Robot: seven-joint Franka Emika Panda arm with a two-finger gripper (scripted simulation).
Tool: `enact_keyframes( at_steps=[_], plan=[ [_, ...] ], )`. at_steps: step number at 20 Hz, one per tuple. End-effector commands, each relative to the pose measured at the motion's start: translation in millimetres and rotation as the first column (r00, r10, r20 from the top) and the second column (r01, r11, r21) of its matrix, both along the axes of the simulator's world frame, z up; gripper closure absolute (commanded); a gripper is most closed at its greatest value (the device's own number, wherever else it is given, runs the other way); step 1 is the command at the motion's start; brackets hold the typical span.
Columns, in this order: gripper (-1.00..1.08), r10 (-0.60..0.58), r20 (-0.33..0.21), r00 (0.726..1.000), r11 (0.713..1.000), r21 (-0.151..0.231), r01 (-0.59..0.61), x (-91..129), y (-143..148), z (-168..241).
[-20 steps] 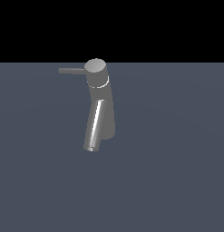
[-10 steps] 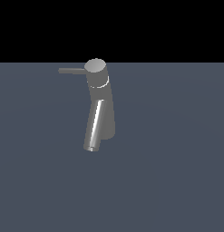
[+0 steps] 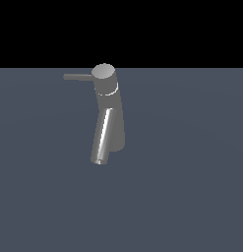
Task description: Turn on the faucet by rotating a designated handle.
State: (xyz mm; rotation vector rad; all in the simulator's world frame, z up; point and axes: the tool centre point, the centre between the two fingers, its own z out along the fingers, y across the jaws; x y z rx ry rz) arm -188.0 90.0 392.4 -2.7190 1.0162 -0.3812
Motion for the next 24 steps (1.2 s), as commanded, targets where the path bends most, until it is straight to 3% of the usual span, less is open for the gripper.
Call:
enact_keyframes(
  at_steps=[1,11,24],
  plan=[
    [1.08,-0.066,0.016,0.998,0.998,0.021,0.065,8.8,6.0,-9.1],
    [1.08,-0.310,0.063,0.949,0.947,0.108,0.302,48.6,25.4,-41.2],
    [1.08,-0.560,0.086,0.824,0.818,0.214,0.533,100.9,37.1,-71.5]
  ],
)
